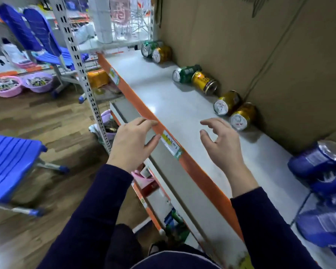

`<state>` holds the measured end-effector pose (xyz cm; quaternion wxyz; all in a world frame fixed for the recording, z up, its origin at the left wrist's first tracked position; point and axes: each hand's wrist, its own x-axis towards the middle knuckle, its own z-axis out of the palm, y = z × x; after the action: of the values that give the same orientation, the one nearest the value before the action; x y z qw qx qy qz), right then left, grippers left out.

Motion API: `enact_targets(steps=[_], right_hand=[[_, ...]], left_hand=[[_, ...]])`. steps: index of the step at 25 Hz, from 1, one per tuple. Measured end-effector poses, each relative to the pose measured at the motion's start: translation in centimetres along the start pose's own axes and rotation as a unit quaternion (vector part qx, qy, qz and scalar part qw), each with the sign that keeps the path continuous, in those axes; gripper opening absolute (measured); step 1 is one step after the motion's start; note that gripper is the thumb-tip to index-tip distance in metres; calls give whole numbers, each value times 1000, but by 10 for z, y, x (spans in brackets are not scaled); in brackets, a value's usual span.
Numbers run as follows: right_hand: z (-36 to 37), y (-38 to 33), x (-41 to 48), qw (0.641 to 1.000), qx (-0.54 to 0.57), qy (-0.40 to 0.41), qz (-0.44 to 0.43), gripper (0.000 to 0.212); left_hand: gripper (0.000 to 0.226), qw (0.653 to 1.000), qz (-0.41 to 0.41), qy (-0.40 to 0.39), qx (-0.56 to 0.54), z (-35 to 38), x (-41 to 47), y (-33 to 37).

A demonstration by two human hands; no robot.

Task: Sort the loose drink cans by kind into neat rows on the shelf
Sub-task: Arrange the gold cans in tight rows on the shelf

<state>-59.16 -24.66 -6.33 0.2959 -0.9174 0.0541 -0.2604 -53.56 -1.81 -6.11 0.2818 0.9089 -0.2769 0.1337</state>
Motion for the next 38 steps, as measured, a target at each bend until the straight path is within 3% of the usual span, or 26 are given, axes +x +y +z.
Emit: enact_targets(steps=[6,11,14,18,25,33,38], right_hand=[[52,29,108,993,-93,12,74,28],[89,50,190,968,-140,-5,208,56],[104,60,213,946,-184,-33,266,65],[120,66,222,923,-241,1,299,72],[137,56,233,874,-374,72,302,67],[138,33,181,861,-276,135,405,68],[139,9,154,862,-90,235,441,60]], left_hand=[[32,997,33,-33,-55,36,119,-77],[32,982,117,-105,-102,56,223,-122],[33,971,162,-137,-112,66,266,-133],[33,964,188,-132,-132,86,308,-138],[85,948,164,-221,-162,136,343,-129],[69,938,151,-213,-226,141,358,-125],[60,944,185,-157,-225,105,363,-122]])
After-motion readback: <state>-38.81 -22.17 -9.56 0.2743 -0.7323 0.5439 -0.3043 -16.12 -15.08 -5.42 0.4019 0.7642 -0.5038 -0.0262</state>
